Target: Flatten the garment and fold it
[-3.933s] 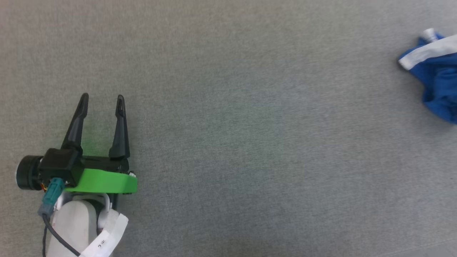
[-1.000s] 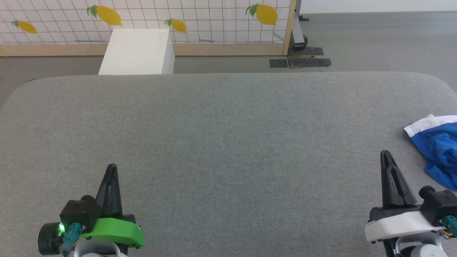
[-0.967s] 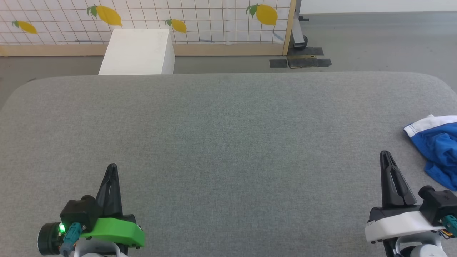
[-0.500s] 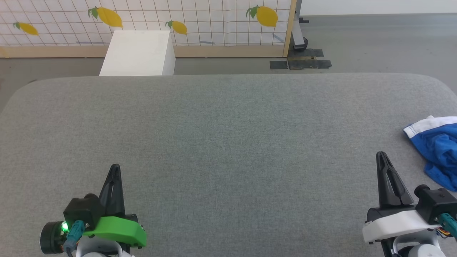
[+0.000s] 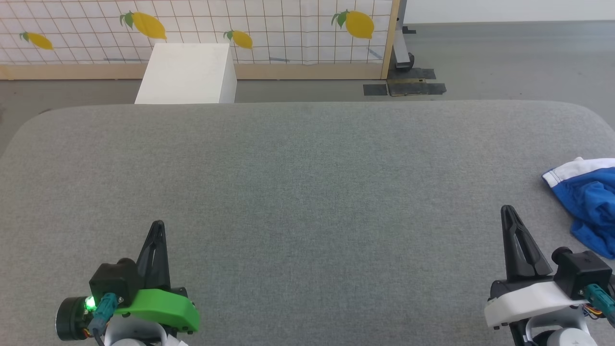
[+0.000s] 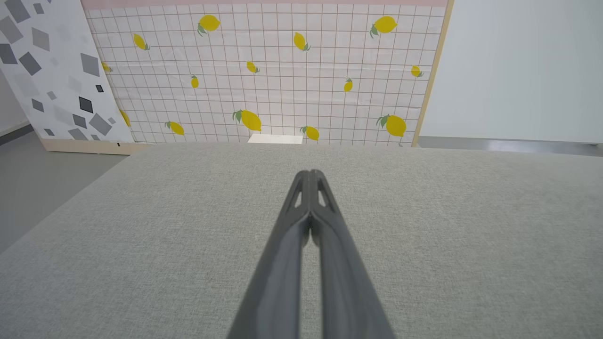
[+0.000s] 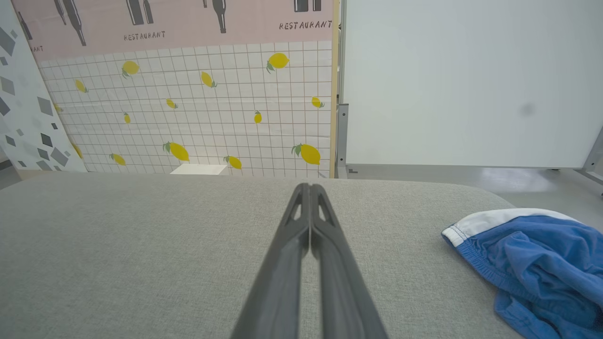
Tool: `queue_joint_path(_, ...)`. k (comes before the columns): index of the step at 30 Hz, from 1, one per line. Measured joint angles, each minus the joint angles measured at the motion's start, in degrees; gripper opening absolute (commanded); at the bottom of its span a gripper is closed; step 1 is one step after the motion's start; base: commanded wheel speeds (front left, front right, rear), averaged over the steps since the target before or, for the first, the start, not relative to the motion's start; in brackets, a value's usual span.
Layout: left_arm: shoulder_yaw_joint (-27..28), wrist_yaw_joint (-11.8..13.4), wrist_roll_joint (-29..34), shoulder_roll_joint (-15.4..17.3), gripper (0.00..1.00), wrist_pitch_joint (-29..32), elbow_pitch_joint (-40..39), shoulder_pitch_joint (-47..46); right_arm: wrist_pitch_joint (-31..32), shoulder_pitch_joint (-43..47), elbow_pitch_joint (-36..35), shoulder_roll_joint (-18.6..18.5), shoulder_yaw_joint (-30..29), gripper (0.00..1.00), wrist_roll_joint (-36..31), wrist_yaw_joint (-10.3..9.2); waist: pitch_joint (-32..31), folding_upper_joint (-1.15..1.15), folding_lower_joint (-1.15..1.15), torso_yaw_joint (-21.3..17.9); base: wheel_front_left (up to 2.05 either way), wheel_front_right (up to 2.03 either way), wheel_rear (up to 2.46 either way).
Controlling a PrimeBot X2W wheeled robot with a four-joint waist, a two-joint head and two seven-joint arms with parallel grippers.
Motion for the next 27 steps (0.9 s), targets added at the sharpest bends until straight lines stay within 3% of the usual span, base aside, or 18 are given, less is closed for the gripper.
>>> queue_joint_path(27, -1.3, 1.0, 1.6, 0.0, 0.0, 3.3, -0.9, 0.0, 3.3, 0.0, -0.7, 0.0, 1.2, 0.0, -1.0, 0.0, -0.6, 0.0, 0.01, 0.1, 0.0, 0.0, 0.0)
